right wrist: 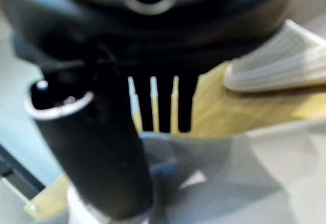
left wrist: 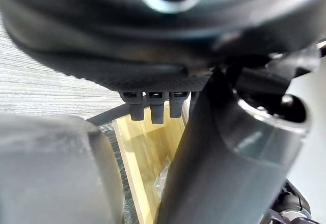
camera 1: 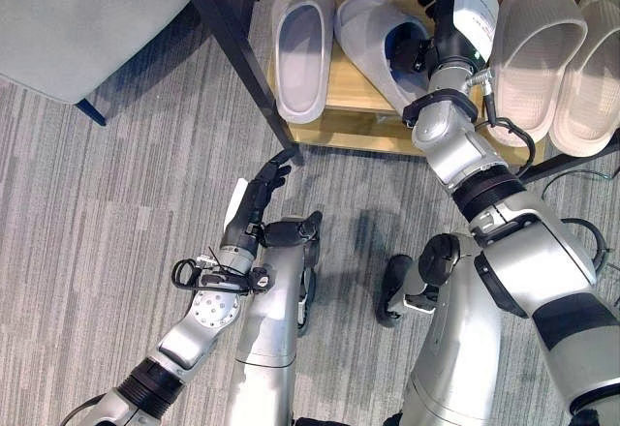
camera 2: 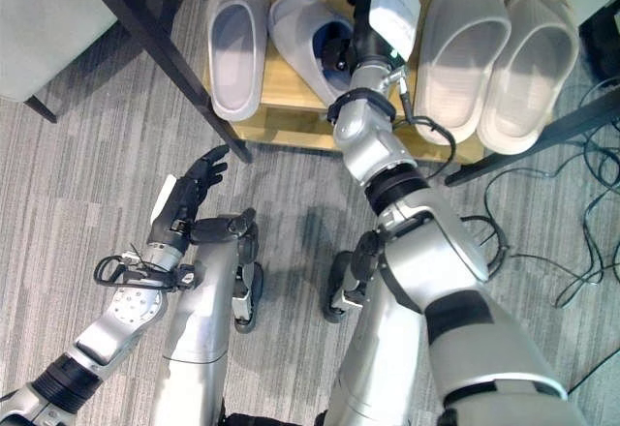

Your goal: Arrange the slippers neatly on the shoe rack.

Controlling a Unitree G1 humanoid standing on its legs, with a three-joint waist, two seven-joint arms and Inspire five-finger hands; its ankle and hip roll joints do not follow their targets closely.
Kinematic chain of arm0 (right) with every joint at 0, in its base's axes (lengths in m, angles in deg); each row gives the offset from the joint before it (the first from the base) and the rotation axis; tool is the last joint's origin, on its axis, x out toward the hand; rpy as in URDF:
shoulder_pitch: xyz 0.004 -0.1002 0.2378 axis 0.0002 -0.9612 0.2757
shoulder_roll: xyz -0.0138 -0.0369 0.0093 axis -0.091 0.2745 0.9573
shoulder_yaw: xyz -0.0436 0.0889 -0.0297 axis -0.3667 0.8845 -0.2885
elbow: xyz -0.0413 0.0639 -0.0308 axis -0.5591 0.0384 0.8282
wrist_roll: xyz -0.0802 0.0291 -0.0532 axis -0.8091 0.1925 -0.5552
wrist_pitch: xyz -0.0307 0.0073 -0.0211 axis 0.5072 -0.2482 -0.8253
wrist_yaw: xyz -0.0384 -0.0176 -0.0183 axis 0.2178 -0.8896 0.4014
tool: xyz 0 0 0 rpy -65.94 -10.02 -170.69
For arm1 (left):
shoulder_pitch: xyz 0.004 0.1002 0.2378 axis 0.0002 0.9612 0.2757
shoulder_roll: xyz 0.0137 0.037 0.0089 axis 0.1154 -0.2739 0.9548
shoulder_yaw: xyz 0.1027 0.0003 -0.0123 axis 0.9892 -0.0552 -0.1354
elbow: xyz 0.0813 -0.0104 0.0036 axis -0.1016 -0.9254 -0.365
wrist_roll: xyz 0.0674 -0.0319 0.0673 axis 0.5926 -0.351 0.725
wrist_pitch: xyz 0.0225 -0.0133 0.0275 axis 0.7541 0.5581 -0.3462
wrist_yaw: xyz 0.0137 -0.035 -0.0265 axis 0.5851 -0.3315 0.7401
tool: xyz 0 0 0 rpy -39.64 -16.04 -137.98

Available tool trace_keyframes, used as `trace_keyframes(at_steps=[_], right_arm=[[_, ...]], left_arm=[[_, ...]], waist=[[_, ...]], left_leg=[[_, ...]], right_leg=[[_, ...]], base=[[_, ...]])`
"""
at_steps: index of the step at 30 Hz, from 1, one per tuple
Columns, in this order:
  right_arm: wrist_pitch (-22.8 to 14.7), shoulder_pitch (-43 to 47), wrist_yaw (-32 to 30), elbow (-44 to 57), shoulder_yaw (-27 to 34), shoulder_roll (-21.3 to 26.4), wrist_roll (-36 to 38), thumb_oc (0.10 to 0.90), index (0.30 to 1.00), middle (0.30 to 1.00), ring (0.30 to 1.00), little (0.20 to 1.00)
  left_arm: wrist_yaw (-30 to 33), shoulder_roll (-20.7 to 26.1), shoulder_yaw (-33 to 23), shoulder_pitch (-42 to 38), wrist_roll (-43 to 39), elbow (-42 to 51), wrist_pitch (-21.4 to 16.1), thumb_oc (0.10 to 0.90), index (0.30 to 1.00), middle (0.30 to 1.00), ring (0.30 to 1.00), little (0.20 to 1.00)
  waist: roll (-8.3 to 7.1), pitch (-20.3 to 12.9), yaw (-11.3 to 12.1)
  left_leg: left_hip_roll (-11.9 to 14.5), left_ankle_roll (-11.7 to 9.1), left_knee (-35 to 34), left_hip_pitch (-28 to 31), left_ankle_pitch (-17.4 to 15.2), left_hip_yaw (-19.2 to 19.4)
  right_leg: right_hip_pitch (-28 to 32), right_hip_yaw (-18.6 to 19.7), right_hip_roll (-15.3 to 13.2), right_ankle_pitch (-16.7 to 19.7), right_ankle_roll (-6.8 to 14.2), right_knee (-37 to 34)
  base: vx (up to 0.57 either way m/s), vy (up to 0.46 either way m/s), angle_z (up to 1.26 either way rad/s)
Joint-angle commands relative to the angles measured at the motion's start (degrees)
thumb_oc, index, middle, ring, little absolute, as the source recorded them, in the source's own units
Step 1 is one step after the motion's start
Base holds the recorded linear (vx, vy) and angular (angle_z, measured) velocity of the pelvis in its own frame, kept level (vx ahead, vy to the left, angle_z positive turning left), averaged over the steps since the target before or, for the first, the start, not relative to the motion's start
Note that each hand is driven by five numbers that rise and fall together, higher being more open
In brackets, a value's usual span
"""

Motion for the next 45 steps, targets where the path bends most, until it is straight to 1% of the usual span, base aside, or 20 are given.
trace_keyframes(at_steps=[1, 3, 7, 11, 13, 15, 16, 20, 24, 29, 33, 34, 36, 38, 41, 43, 45], right_arm=[[-3.94, 11.24, -3.84, 5.31, -3.11, -1.16, -3.27, 0.800, 0.900, 0.900, 0.900, 0.900], [-3.81, 10.74, -3.93, 7.19, -2.64, -0.66, -3.84, 0.800, 0.900, 0.900, 0.900, 0.900], [-3.32, 8.13, -3.56, 14.18, -0.62, 0.79, -5.77, 0.800, 0.900, 0.900, 0.900, 0.900], [-4.16, 3.58, -2.94, 21.53, 3.63, 1.06, -4.23, 0.800, 0.900, 0.900, 0.900, 0.900], [-5.58, 0.78, -2.23, 24.07, 5.04, 0.50, -1.09, 0.800, 0.900, 0.900, 0.900, 0.900], [-6.10, -0.19, -1.11, 25.25, 5.81, 1.38, 1.09, 0.800, 0.900, 0.900, 0.900, 0.900], [-5.92, -0.83, 0.17, 25.67, 5.17, 2.48, 1.82, 0.800, 0.900, 0.900, 0.900, 0.900], [-6.33, -1.51, 1.38, 25.94, 3.87, 3.41, 2.90, 0.800, 0.900, 0.900, 0.900, 0.900], [-6.08, -2.52, 2.53, 27.05, 3.96, 4.00, 2.49, 0.800, 0.900, 0.900, 0.900, 0.900], [-6.72, -3.09, 3.09, 27.49, 4.15, 3.59, 3.67, 0.800, 0.900, 0.900, 0.900, 0.900], [-7.33, -3.64, 3.34, 27.73, 4.49, 2.75, 4.89, 0.800, 0.900, 0.900, 0.900, 0.900], [-7.63, -3.58, 2.94, 27.11, 4.87, 1.54, 5.83, 0.800, 0.900, 0.900, 0.900, 0.900], [-7.79, -3.21, 2.75, 26.29, 4.91, 0.80, 6.20, 0.800, 0.900, 0.900, 0.900, 0.900], [-8.18, -1.91, 2.28, 23.39, 4.69, -1.33, 7.22, 0.800, 0.900, 0.900, 0.900, 0.900], [-8.42, 0.43, 2.48, 18.27, 2.81, -4.54, 9.14, 0.800, 0.900, 0.900, 0.900, 0.900], [-8.30, 2.48, 3.87, 14.89, -0.20, -6.46, 10.80, 0.800, 0.900, 0.900, 0.900, 0.900], [-8.42, 3.18, 4.46, 14.10, -1.34, -6.67, 11.50, 0.800, 0.900, 0.900, 0.900, 0.900]], left_arm=[[1.35, 1.31, 1.70, -0.74, 0.27, 7.95, -6.55, 0.800, 0.900, 0.900, 0.900, 0.900], [1.13, 1.27, 1.71, -0.60, 0.30, 7.85, -6.49, 0.800, 0.900, 0.900, 0.900, 0.900], [0.62, 0.86, 0.79, -0.16, 0.34, 7.49, -6.02, 0.800, 0.900, 0.900, 0.900, 0.900], [0.24, 0.61, -0.21, 0.89, 0.50, 7.28, -4.97, 0.800, 0.900, 0.900, 0.900, 0.900], [0.25, 0.71, -0.75, 1.48, 0.31, 7.41, -4.66, 0.800, 0.900, 0.900, 0.900, 0.900], [0.22, 1.13, -1.27, 2.59, 0.20, 7.25, -4.15, 0.800, 0.900, 0.900, 0.900, 0.900], [-0.05, 1.40, -1.50, 3.34, 0.03, 7.07, -3.61, 0.800, 0.900, 0.900, 0.900, 0.900], [-0.35, 1.77, -1.75, 4.44, -0.51, 6.86, -3.35, 0.800, 0.900, 0.900, 0.900, 0.900], [-0.68, 2.02, -2.18, 5.37, -0.32, 7.16, -2.75, 0.800, 0.900, 0.900, 0.900, 0.900], [-0.80, 1.85, -1.87, 4.91, -0.24, 6.82, -2.67, 0.800, 0.900, 0.900, 0.900, 0.900], [-1.04, 1.94, -1.50, 4.87, -0.08, 6.80, -2.46, 0.800, 0.900, 0.900, 0.900, 0.900], [-0.98, 1.86, -1.11, 4.50, -0.01, 6.71, -2.37, 0.800, 0.900, 0.900, 0.900, 0.900], [-0.88, 1.84, -0.98, 4.30, -0.03, 6.56, -2.41, 0.800, 0.900, 0.900, 0.900, 0.900], [-0.64, 1.88, -0.57, 3.78, 0.04, 6.39, -2.71, 0.800, 0.900, 0.900, 0.900, 0.900], [-0.20, 2.11, -0.01, 3.14, -0.25, 6.16, -3.33, 0.800, 0.900, 0.900, 0.900, 0.900], [0.00, 2.43, 0.25, 2.47, -0.18, 5.64, -3.36, 0.800, 0.900, 0.900, 0.900, 0.900], [0.07, 2.45, 0.17, 2.27, -0.06, 5.24, -3.27, 0.800, 0.900, 0.900, 0.900, 0.900]], waist=[[-0.60, -2.06, 3.16], [-0.62, -2.06, 2.94], [-0.88, -2.06, 2.19], [-1.01, -2.06, 1.45], [-1.15, -2.06, 1.12], [-1.11, -2.06, 0.88], [-1.07, -2.06, 0.88], [-0.98, -2.06, 0.71], [-0.63, -2.06, 0.57], [-0.35, -2.06, 0.47], [-0.21, -2.06, 0.46], [-0.03, -2.06, 0.46], [0.09, -2.06, 0.59], [0.35, -2.06, 0.80], [0.66, -2.06, 1.35], [0.50, -2.06, 1.71], [0.33, -2.06, 1.57]], left_leg=[[-0.07, 1.09, 1.75, -4.73, -1.43, -0.90], [-0.10, 1.05, 1.82, -4.73, -1.37, -0.93], [-0.03, 0.91, 2.22, -4.73, -1.18, -1.11], [-0.11, 0.95, 2.60, -4.73, -0.83, -1.42], [-0.04, 0.98, 2.71, -4.73, -0.78, -1.28], [-0.09, 0.96, 2.95, -4.73, -0.62, -1.53], [-0.10, 0.91, 2.90, -4.73, -0.53, -1.80], [0.05, 0.84, 3.14, -4.73, -0.45, -2.16], [0.04, 0.92, 3.45, -4.73, -0.52, -2.26], [0.01, 0.93, 3.41, -4.73, -0.59, -2.37], [-0.01, 0.91, 3.51, -4.73, -0.73, -2.66], [-0.17, 0.94, 3.60, -4.73, -0.78, -2.82], [-0.21, 0.94, 3.71, -4.73, -0.84, -2.88], [-0.24, 0.90, 3.78, -4.73, -0.99, -2.88], [-0.25, 0.90, 3.84, -4.73, -1.05, -3.08], [-0.20, 0.88, 3.81, -4.73, -1.12, -3.28], [-0.21, 0.83, 3.73, -4.73, -1.15, -3.26]], right_leg=[[5.82, 1.56, -1.46, -9.07, -3.29, 12.31], [5.82, 1.56, -1.41, -9.11, -3.31, 12.40], [5.82, 1.53, -1.07, -9.43, -3.54, 12.71], [5.82, 1.04, -0.75, -9.63, -3.92, 12.92], [5.82, 0.88, -0.59, -9.48, -3.97, 12.65], [5.82, 0.55, -0.58, -9.47, -4.09, 12.61], [5.82, 0.39, -0.68, -9.52, -4.16, 12.54], [5.82, 0.14, -0.70, -9.76, -4.19, 12.58], [5.82, -0.20, -0.44, -9.72, -4.10, 12.53], [5.82, -0.71, -0.44, -9.97, -4.10, 12.30], [5.82, -0.86, -0.27, -9.96, -4.11, 12.21], [5.82, -0.87, -0.32, -10.04, -4.05, 12.29], [5.82, -0.89, -0.38, -10.09, -4.09, 12.35], [5.82, -0.97, -0.40, -10.03, -4.05, 12.33], [5.82, -1.07, -0.47, -10.08, -4.12, 12.51], [5.82, -0.83, -0.48, -10.07, -4.16, 12.71], [5.82, -0.72, -0.53, -10.09, -4.18, 12.74]], base=[[0.00, 0.000, 0.00], [0.00, 0.000, 0.00], [0.00, 0.000, 0.00], [0.00, 0.000, 0.00], [-0.02, -0.002, -0.01], [-0.04, -0.013, -0.05], [-0.03, -0.012, -0.06], [-0.01, 0.001, -0.08], [-0.01, 0.005, -0.04], [0.00, 0.000, 0.00], [0.00, 0.000, 0.00], [0.01, 0.007, -0.03], [0.00, 0.000, 0.00], [0.00, 0.000, 0.00], [0.01, 0.008, -0.04], [0.01, 0.003, -0.05], [0.00, -0.001, -0.02]])
